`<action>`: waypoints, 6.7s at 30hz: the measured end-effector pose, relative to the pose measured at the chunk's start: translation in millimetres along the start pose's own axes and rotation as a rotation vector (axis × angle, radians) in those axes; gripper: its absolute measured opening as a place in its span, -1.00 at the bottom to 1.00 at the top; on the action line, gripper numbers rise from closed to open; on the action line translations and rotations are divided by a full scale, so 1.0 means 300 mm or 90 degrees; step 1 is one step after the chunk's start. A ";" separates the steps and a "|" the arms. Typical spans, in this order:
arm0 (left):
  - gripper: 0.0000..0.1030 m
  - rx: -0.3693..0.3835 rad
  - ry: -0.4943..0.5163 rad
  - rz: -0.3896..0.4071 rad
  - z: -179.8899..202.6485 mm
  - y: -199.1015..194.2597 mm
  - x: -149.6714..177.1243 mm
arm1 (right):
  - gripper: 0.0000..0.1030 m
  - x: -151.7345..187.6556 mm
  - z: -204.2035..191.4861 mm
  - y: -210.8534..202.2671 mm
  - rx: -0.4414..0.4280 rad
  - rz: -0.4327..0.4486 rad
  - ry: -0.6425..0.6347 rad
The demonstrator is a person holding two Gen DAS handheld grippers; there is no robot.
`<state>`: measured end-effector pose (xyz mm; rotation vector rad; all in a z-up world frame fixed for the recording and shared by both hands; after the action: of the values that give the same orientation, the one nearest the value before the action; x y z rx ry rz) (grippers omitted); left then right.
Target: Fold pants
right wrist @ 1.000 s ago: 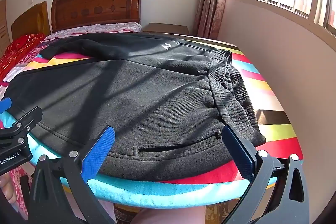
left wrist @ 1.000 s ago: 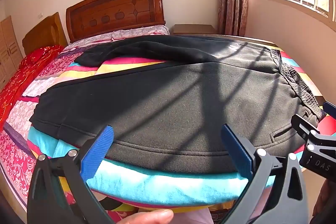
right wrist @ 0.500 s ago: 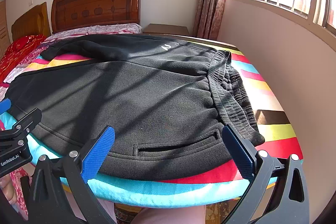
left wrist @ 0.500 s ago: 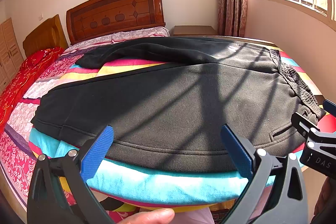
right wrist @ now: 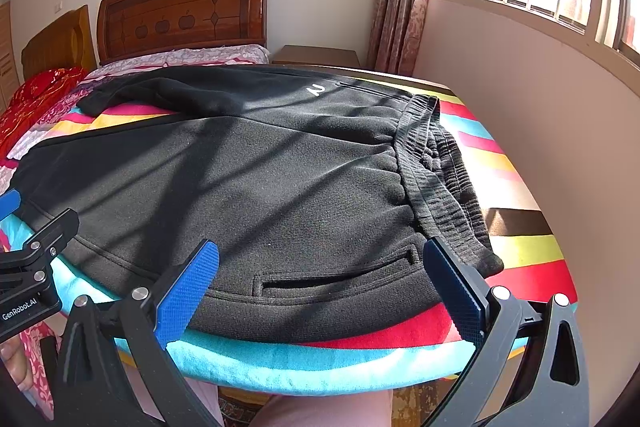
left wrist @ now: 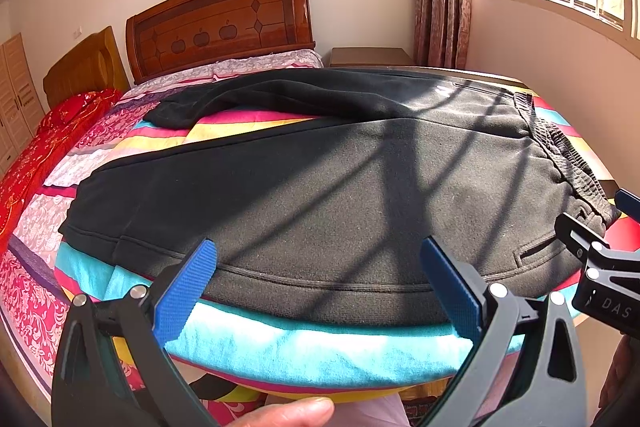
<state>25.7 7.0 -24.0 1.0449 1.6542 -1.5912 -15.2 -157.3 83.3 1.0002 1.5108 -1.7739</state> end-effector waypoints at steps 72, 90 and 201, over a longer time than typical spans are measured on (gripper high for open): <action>0.97 0.030 0.259 -0.241 -0.099 0.662 -0.492 | 0.91 -0.423 0.279 0.457 -0.235 0.024 -0.085; 0.97 0.216 -0.576 -0.248 -0.678 1.098 -0.290 | 0.91 -0.497 0.052 0.974 -0.259 -0.113 -0.184; -0.66 0.614 0.528 -0.318 0.075 1.455 -0.619 | -0.85 -0.594 0.145 1.002 -0.498 0.058 -0.371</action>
<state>492.0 -53.5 -89.8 2.1094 1.6943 -2.6504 322.0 -258.0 75.6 0.1353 1.5174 -1.0870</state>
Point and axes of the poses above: each gripper's, at about its wrist camera, not at the fingertips, and y roughly the way its jaws point, z to its right, x to its underside, the point moved 4 cm from there along y, roughly the way its jaws point, and after that the axes turned 11 degrees about z, right-handed, at the moved point
